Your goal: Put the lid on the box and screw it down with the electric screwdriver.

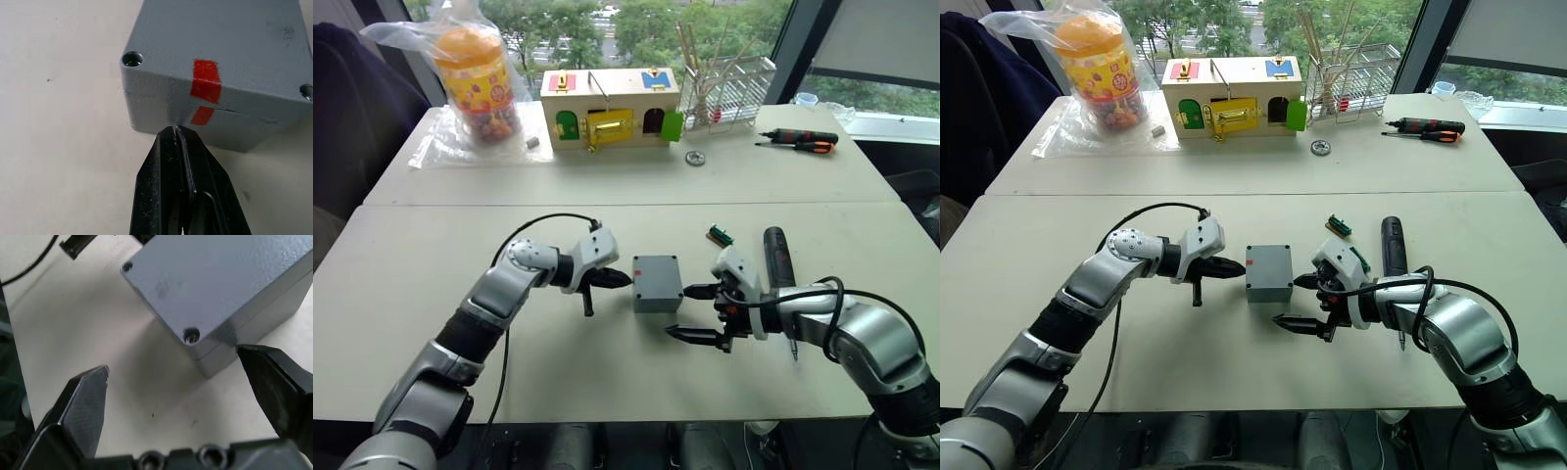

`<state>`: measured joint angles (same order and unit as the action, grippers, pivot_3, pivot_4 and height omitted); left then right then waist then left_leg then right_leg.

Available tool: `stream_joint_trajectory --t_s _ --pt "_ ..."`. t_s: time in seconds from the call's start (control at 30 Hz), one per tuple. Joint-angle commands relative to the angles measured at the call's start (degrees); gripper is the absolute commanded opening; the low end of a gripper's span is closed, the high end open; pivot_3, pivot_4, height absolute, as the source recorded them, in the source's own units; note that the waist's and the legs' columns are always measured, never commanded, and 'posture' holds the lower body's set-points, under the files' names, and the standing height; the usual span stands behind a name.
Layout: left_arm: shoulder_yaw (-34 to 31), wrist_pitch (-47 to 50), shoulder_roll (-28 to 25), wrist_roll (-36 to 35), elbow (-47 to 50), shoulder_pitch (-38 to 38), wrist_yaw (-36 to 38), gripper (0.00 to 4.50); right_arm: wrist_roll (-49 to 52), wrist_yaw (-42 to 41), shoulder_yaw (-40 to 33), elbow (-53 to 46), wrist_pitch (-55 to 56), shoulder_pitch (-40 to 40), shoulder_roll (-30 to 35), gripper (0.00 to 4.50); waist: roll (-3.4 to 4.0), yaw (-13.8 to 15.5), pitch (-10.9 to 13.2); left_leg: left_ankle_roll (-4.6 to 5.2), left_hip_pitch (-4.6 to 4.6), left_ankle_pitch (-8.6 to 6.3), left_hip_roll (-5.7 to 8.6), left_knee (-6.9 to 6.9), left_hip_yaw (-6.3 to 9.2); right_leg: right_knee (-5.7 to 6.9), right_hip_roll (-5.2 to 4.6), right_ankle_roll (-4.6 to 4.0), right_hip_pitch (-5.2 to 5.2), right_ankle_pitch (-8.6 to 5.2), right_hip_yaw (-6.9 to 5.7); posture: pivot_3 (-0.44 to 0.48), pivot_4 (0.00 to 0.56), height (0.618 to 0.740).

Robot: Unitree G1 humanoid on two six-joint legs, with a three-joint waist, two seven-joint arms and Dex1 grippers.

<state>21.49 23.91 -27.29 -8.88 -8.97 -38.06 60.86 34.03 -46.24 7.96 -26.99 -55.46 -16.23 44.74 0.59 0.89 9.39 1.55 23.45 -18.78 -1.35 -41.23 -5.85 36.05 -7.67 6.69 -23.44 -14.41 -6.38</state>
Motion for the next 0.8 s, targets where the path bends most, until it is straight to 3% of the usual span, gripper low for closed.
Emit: stream_joint_trajectory --t_s 0.03,0.23,0.37,0.53,0.67,0.8 --pt "-0.33 -5.16 2.66 1.75 -3.72 -2.76 -0.80 0.00 2.37 0.39 -0.41 -3.83 -1.12 -0.49 -1.52 4.48 0.00 -0.05 0.00 0.00 0.00 0.00 0.00 0.00 0.00 0.00 0.00 0.00 0.00 0.00 0.00 0.000 0.150 0.711" --pt "-0.90 -8.51 4.98 3.32 -8.88 -4.59 -0.82 0.00 7.00 2.08 -2.79 -7.39 -6.05 -0.32 -3.10 4.48 -0.01 -0.07 0.00 0.01 0.00 0.00 -0.01 0.04 0.01 0.04 0.01 -0.01 -0.02 0.00 0.00 0.000 0.150 0.711" --pt "-2.04 -9.27 2.58 5.02 -8.48 -4.34 -1.09 0.00 6.28 1.90 -5.70 -8.55 -6.70 0.91 1.79 4.48 -0.02 -0.06 0.01 0.05 0.01 -0.03 0.00 -0.01 0.02 0.02 -0.03 -0.01 -0.03 0.00 0.00 0.000 0.150 0.711" --pt "-2.94 -3.02 -4.26 2.79 3.19 0.30 2.97 0.00 1.10 0.19 -5.36 -3.61 -0.80 0.78 7.23 4.48 -0.04 -0.35 0.02 0.06 0.02 -0.04 -0.05 0.08 0.01 0.03 -0.01 -0.01 -0.09 0.00 0.01 0.000 0.150 0.711" --pt "-2.67 3.91 -7.76 -0.01 13.68 4.69 5.70 0.00 -3.03 -0.84 -2.17 1.82 5.42 -2.21 5.10 4.48 -0.07 -0.29 0.05 0.06 0.01 -0.03 -0.05 0.08 -0.05 0.03 -0.02 -0.01 -0.10 0.00 0.03 0.000 0.150 0.711" --pt "-2.00 7.09 -7.34 -0.30 16.82 5.97 4.89 0.00 -4.75 -2.19 0.49 5.05 8.89 -4.64 1.36 4.48 -0.11 0.03 0.06 0.05 0.01 -0.03 -0.05 -0.02 0.02 0.04 0.00 -0.01 -0.04 0.00 0.00 0.000 0.150 0.711"
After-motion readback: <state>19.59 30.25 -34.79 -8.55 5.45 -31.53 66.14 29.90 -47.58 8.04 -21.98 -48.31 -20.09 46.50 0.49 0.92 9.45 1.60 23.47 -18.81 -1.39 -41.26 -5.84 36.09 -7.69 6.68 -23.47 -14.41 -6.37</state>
